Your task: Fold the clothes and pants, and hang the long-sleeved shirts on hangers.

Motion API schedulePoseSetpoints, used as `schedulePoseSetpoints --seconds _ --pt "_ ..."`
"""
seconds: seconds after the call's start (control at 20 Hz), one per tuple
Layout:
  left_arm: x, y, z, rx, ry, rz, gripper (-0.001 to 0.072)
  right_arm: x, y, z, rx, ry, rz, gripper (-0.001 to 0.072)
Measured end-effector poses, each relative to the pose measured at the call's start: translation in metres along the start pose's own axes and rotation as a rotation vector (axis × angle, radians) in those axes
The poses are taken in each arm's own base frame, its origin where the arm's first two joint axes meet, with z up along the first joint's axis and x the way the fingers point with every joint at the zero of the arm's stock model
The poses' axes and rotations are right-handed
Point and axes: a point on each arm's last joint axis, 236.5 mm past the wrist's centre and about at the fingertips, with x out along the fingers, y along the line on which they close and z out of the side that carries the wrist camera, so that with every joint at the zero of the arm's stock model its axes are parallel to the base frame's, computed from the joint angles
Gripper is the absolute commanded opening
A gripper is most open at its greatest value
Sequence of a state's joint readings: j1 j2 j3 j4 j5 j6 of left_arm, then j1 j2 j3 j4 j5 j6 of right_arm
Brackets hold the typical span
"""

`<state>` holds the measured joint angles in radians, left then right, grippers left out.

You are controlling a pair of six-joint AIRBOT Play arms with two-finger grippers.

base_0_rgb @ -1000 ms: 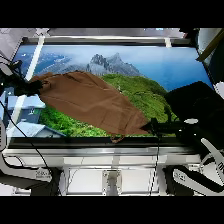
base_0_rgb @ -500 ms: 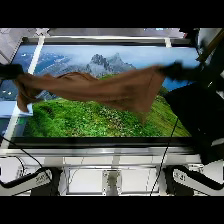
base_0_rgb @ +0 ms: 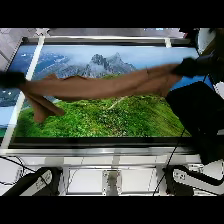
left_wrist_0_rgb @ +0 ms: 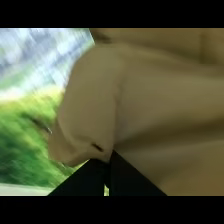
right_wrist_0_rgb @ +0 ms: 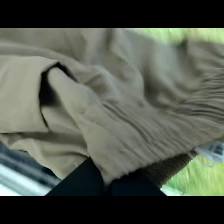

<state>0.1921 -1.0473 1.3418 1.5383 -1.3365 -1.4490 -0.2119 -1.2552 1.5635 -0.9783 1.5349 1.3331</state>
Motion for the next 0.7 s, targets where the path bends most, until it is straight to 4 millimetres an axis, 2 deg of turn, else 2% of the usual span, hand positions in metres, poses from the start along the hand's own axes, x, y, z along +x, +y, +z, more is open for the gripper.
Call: schedulePoseSetpoints --seconds 0.2,0.25,0.35,0.4,0.45,0.5,0.55,0.6,0.7 --pt "0.052 -0.030 -0.122 0.033 0.279 -0.078 0.0008 0.056 -0.055 -0.102 0.146 0.231 -0.107 0.0019" --pt "0.060 -0.034 -0.146 0.035 0.331 -0.089 0.0008 0.066 -0.068 -0.128 0.174 0.285 -0.138 0.0018" --pt "0.071 -0.041 -0.185 0.039 0.414 -0.107 0.0009 0.077 -0.089 -0.164 0.217 0.348 -0.192 0.0019" --pt "0.074 -0.043 -0.196 0.037 0.432 -0.115 0.0061 0.078 -0.098 -0.173 0.239 0.357 -0.214 0.0019" --pt "0.077 -0.046 -0.202 0.036 0.439 -0.124 0.0303 0.079 -0.107 -0.178 0.264 0.354 -0.236 0.0021" --pt "0.079 -0.050 -0.207 0.031 0.443 -0.137 0.0690 0.078 -0.115 -0.179 0.289 0.340 -0.255 0.0108" --pt "0.081 -0.052 -0.207 0.026 0.437 -0.147 0.0711 0.075 -0.122 -0.178 0.315 0.322 -0.275 0.0351" --pt "0.080 -0.055 -0.205 0.021 0.427 -0.155 0.0713 0.071 -0.129 -0.175 0.335 0.303 -0.293 0.0537" --pt "0.075 -0.055 -0.191 0.018 0.382 -0.158 0.0713 0.057 -0.137 -0.157 0.358 0.243 -0.323 0.0535"
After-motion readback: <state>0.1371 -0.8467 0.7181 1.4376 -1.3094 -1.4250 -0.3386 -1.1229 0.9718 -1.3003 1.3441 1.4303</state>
